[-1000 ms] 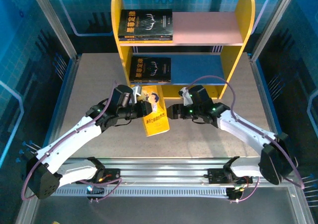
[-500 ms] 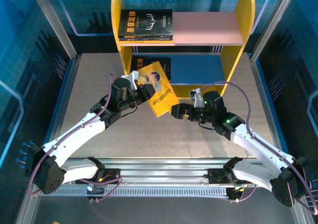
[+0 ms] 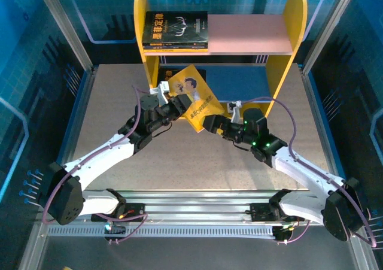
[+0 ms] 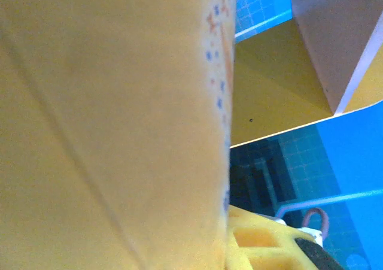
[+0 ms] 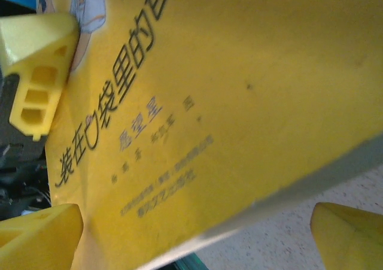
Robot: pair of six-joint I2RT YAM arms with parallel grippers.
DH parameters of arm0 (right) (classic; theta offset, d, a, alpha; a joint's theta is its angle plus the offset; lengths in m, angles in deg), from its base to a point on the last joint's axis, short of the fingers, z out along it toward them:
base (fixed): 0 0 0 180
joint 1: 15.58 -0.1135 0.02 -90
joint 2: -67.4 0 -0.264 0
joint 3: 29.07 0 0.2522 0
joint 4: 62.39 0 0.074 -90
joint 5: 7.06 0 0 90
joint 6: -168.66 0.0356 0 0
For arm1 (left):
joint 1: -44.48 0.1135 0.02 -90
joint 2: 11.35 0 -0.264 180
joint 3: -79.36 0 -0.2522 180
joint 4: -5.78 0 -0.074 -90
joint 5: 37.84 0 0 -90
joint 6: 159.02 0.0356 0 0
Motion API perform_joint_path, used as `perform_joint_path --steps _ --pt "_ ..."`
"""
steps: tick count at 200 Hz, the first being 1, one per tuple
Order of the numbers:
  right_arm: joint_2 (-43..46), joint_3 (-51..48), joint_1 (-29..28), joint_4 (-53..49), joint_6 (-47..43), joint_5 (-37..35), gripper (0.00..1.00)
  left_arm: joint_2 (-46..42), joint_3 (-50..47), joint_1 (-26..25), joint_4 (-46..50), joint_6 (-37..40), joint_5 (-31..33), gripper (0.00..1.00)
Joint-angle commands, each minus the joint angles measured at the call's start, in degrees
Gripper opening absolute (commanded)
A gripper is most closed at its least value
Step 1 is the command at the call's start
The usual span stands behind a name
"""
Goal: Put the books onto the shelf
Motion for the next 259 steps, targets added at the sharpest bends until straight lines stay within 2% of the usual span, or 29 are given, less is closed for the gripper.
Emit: perform_joint_path --steps 1,8,19,34,54,66,96,123,135,215,233,259 --pt "-1.92 -1.26 -0.52 8.95 4.44 -1.08 0.91 -0.37 -0.21 0.04 -9.41 -1.27 -1.36 0.0" --pt "-2.55 -1.28 -0.59 10.25 5.2 -1.08 0.82 -0.37 -0.1 0.04 -9.02 -1.17 -1.49 0.0" --pt "-3.24 -1.34 -0.55 11.99 6.17 -1.17 0.63 -0.45 -0.13 0.04 -8.74 -1.1 -1.68 0.0" --pt "-3.68 -1.53 -0.76 13.92 6.84 -1.24 0.52 -0.54 -0.15 -0.03 -8.26 -0.95 -1.96 0.0" --pt "-3.4 -1.53 -0.8 14.41 6.76 -1.4 0.33 -0.96 0.1 -0.13 -6.58 -0.21 -1.91 0.0" --pt "-2.88 -1.75 -0.8 14.7 6.63 -1.85 0.25 -1.31 0.08 -0.11 -5.35 0.08 -1.55 0.07" --pt "-1.18 -2.74 -0.77 15.25 5.98 -3.05 0.14 -2.28 0.07 -0.09 -2.71 0.34 -0.83 0.34" --pt "0.15 -3.11 -0.71 14.47 4.36 -3.96 0.09 -3.24 0.68 -0.13 0.63 0.43 -1.01 0.54" --pt "0.62 -3.11 -0.41 14.16 3.72 -3.83 0.08 -3.92 0.84 -0.13 2.8 0.69 -0.92 0.58" --pt "1.38 0.13 1.61 11.45 -1.15 1.04 0.05 -9.3 -0.73 1.48 11.16 0.8 -0.69 0.62" --pt "0.23 1.82 2.25 11.73 -2.16 5.25 0.05 -9.52 -1.17 2.55 11.93 0.68 -1.01 0.63" --pt "-1.37 4.77 2.36 9.02 -4.57 9.65 0.05 -7.77 -1.1 4.33 10.47 -0.05 -4.84 0.6"
